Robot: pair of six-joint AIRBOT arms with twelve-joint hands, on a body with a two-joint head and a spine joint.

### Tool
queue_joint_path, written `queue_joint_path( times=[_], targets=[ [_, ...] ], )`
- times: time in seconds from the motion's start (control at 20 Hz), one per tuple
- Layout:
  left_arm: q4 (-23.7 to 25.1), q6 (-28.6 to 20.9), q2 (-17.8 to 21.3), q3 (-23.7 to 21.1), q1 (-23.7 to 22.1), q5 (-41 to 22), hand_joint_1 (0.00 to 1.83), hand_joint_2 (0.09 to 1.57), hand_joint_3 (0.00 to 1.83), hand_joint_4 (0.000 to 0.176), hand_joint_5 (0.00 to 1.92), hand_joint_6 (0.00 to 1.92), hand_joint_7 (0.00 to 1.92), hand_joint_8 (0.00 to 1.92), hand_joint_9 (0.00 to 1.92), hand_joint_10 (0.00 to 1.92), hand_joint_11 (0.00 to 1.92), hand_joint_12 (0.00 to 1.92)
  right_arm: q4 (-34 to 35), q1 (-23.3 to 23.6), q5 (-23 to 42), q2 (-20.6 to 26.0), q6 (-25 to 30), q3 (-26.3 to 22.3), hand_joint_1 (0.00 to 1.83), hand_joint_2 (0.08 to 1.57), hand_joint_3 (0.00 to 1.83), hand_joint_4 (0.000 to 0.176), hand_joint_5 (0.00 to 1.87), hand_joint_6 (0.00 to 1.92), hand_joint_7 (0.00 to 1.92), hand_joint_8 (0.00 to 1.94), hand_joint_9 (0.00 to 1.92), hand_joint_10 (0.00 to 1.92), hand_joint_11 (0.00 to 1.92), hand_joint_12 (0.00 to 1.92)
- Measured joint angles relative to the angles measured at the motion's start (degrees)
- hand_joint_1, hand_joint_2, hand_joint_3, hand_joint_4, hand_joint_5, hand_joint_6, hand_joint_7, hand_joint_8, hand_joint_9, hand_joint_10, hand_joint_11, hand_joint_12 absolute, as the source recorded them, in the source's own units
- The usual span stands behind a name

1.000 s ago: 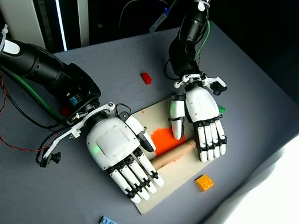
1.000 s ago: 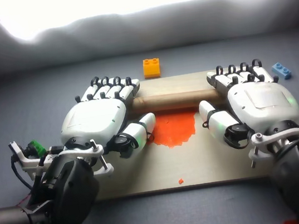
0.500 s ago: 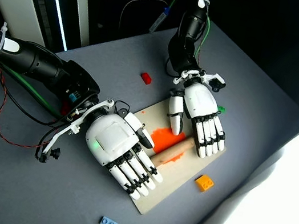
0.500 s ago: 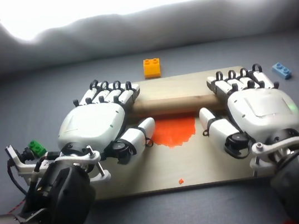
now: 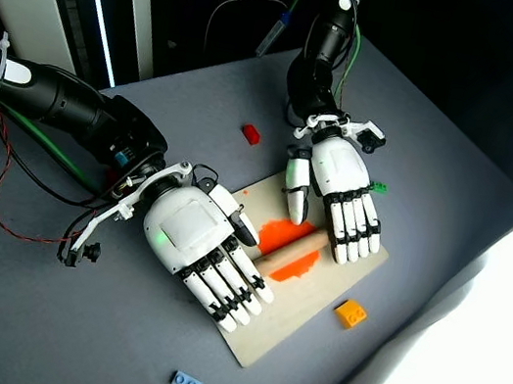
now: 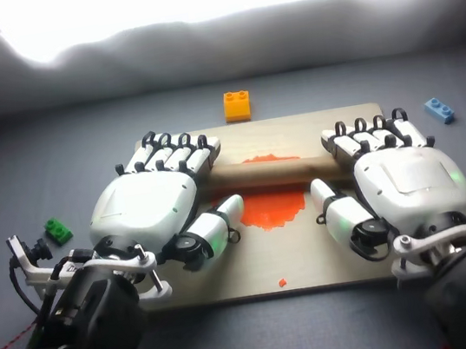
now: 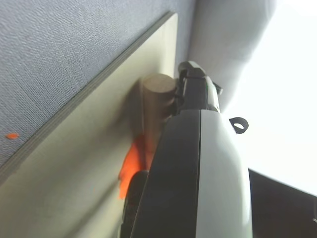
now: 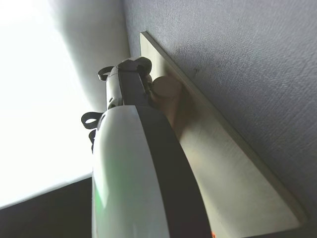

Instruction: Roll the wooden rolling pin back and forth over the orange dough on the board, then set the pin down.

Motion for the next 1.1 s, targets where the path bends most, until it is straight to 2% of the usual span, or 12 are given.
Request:
queue_joint_path(
  times=[0.05,0.25,0.6,1.0,1.1],
  targets=[
    [-0.2,0.0,0.1,-0.3,0.2,-0.4,0.00,1.54,0.00,0.000,0.22,0.00,0.22,0.00,0.15,0.00,0.00,0.24,-0.1,-0.1,0.2,0.0,0.0,-0.2,0.00,1.57,0.06,0.000,0.32,0.01,0.38,0.01,0.27,0.01,0.00,0.53],
    [0.1,-0.2,0.9,-1.6,1.0,-1.1,0.00,1.53,0.00,0.000,0.23,0.00,0.22,0.00,0.15,0.00,0.00,0.24,0.0,-0.2,0.2,0.0,-0.5,-0.5,0.00,1.57,0.05,0.000,0.33,0.01,0.38,0.00,0.28,0.01,0.00,0.58],
    [0.2,-0.7,2.6,-4.0,2.6,-2.3,0.00,1.53,0.00,0.000,0.22,0.00,0.22,0.00,0.15,0.00,0.00,0.23,-0.2,-0.6,1.5,-0.5,-2.4,-0.8,0.00,1.57,0.05,0.000,0.33,0.01,0.38,0.00,0.28,0.00,0.00,0.54],
    [1.5,-3.3,3.3,-4.7,3.2,-2.4,0.00,1.53,0.00,0.000,0.21,0.00,0.21,0.00,0.14,0.00,0.00,0.19,0.0,-1.0,2.9,-0.6,-4.3,-2.1,0.00,1.57,0.08,0.000,0.34,0.01,0.39,0.00,0.29,0.01,0.00,0.64],
    [1.5,-3.4,3.5,-5.2,3.2,-2.2,0.00,1.54,0.00,0.000,0.22,0.00,0.22,0.00,0.15,0.00,0.00,0.19,0.1,-1.0,3.0,-0.7,-4.6,-2.3,0.00,1.57,0.09,0.000,0.34,0.01,0.38,0.00,0.28,0.00,0.00,0.57]
  ],
)
